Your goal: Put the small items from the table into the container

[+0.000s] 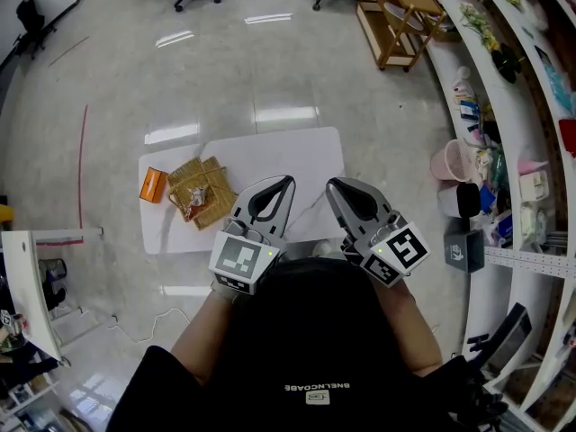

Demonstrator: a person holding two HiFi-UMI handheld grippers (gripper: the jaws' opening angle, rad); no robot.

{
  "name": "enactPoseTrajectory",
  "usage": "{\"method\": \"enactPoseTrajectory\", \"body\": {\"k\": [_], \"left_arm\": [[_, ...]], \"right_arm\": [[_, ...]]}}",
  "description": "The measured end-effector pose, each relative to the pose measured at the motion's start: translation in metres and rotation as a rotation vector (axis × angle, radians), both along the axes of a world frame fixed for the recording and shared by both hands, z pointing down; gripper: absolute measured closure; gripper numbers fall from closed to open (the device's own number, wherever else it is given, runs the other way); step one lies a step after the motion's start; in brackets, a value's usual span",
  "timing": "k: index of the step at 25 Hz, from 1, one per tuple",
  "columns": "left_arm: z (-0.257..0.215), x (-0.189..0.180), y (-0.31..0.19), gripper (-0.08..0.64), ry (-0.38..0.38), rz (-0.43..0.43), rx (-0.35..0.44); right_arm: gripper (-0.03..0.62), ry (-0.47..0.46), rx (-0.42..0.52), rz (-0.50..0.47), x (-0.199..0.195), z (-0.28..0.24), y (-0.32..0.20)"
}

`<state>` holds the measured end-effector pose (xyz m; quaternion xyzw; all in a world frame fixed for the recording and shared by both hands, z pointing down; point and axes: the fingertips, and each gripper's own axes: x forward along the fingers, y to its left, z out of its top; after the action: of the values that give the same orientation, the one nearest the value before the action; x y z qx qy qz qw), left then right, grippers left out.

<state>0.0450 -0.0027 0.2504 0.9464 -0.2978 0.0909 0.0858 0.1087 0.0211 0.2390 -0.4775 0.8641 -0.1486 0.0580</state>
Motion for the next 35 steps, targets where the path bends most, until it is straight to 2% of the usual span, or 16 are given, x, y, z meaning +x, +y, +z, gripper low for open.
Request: {"method": "enactPoseTrajectory", "body": {"k": [14, 29, 35], "left_arm": [[0.029, -0.013, -0.001, 0.555, -0.086, -0.046, -0.054], [0.110, -0.038, -0.018, 0.551, -0.231, -0.050, -0.174], [0.148, -0.046, -0.025, 0.505, -0.289, -0.038, -0.224]], "right_arm": [[0.580, -0.003, -0.024, 0.005, 0.001, 0.006, 0.010], [0.580, 0.019, -0.109, 0.074, 0.003, 0.030, 0.020], [0.580, 0.027, -0.147, 0.108, 0.002, 0.041, 0.025]]}}
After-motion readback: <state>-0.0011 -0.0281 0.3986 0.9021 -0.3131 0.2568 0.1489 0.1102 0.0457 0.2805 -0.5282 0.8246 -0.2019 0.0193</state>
